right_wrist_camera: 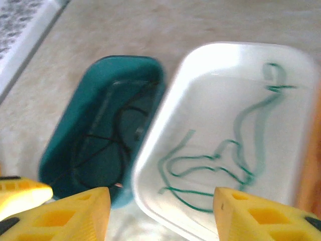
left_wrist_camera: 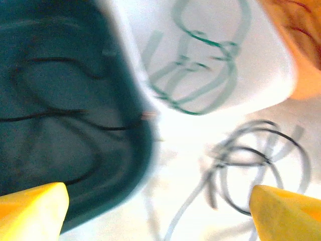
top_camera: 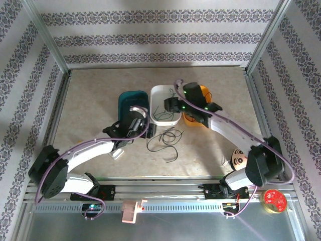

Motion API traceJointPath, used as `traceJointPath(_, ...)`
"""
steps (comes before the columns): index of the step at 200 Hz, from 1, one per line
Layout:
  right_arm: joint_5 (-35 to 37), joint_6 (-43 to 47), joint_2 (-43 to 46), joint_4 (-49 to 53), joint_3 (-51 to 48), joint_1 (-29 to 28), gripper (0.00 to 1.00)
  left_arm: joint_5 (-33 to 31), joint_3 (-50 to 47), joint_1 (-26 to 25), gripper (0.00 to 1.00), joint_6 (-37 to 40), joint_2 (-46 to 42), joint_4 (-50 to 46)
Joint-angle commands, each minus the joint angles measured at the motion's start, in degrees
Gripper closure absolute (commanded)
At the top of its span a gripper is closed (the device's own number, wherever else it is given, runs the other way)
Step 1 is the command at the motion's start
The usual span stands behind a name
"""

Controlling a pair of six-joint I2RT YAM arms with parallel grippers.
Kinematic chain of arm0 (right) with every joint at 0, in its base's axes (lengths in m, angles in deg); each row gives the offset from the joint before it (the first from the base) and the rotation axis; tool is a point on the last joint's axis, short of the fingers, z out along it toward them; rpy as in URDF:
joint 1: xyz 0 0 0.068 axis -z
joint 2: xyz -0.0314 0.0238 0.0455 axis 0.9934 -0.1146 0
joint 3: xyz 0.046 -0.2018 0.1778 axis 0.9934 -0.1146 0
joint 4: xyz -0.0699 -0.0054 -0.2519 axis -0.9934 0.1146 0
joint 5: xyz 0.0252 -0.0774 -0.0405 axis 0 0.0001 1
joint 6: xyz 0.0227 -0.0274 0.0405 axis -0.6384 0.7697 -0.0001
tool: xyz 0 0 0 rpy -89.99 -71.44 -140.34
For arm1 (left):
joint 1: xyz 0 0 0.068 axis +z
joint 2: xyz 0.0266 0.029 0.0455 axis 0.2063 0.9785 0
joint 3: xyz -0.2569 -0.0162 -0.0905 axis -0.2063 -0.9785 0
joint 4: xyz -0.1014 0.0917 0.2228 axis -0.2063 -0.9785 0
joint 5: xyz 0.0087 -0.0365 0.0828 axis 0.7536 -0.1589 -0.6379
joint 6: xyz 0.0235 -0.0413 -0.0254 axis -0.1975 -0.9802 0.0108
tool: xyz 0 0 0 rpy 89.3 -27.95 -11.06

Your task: Untangle the cables

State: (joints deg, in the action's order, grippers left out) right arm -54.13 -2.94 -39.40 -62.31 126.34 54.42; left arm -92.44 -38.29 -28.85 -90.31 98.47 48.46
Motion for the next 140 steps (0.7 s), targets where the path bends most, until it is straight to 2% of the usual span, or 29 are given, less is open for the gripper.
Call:
traceJointPath(1, 4.19, -3.12, 5.49, 0.52, -7.11, 4.16, 0.43, 15.85, 3.82, -1.64, 0.08, 5.22, 5.42, 3.67)
traceJointPath(17, 4.1, -3.48, 9.34, 1.08, -10.55, 7.28, 0.44, 17.76, 5.59, -2.37, 0.09, 5.06, 9.49, 3.71)
traceJointPath(54, 3.42, -2.81, 13.84, 2.87, -13.29, 11.46, 0.44, 14.17, 10.54, -4.08, 0.13, 4.94, 17.19, 2.35)
traceJointPath(88, 2.48, -2.86, 14.66, 2.74, -13.39, 12.55, 0.44, 4.61, 15.06, -6.22, 0.24, 6.24, 21.98, -0.53)
traceJointPath(121, 1.99, -3.44, 14.49, 2.46, -13.35, 12.6, 0.45, 3.17, 19.41, -7.21, 0.33, 6.85, 26.86, -4.38)
traceJointPath(140, 2.25, -3.6, 14.79, 2.52, -13.35, 12.65, 0.45, 2.52, 21.07, -8.47, 0.42, 8.0, 28.59, -6.15)
